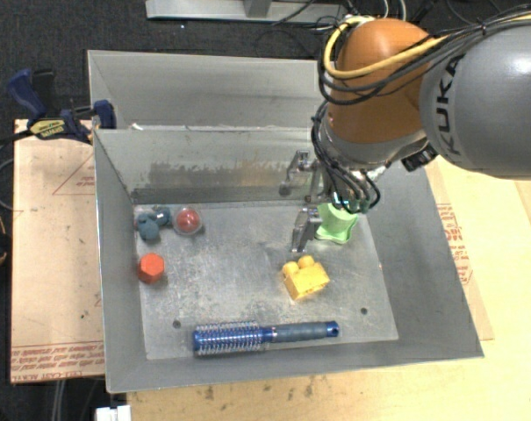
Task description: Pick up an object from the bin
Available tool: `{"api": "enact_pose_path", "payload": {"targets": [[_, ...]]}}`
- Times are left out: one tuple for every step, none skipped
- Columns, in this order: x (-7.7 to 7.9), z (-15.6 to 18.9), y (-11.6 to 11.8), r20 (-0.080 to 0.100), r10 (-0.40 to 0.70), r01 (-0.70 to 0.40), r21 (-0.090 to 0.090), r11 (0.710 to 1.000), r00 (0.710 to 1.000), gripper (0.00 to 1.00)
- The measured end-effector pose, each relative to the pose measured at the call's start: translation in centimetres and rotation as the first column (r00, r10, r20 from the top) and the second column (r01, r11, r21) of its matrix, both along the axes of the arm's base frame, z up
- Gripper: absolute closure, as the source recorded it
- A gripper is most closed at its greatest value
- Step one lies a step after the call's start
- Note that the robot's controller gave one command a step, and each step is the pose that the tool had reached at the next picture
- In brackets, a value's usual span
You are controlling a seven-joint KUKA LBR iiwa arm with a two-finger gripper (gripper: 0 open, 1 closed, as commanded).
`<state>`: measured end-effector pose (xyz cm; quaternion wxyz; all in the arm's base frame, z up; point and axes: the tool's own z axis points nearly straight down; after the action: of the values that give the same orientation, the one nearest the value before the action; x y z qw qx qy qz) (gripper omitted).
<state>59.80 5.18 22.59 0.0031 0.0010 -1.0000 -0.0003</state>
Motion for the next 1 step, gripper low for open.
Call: {"api": "enact_pose_path", "payload": {"targets": [[-6.02, -6.49, -6.08, -0.002, 0.120, -0.120, -0.001, 0.993, 0.993, 0.00]]}}
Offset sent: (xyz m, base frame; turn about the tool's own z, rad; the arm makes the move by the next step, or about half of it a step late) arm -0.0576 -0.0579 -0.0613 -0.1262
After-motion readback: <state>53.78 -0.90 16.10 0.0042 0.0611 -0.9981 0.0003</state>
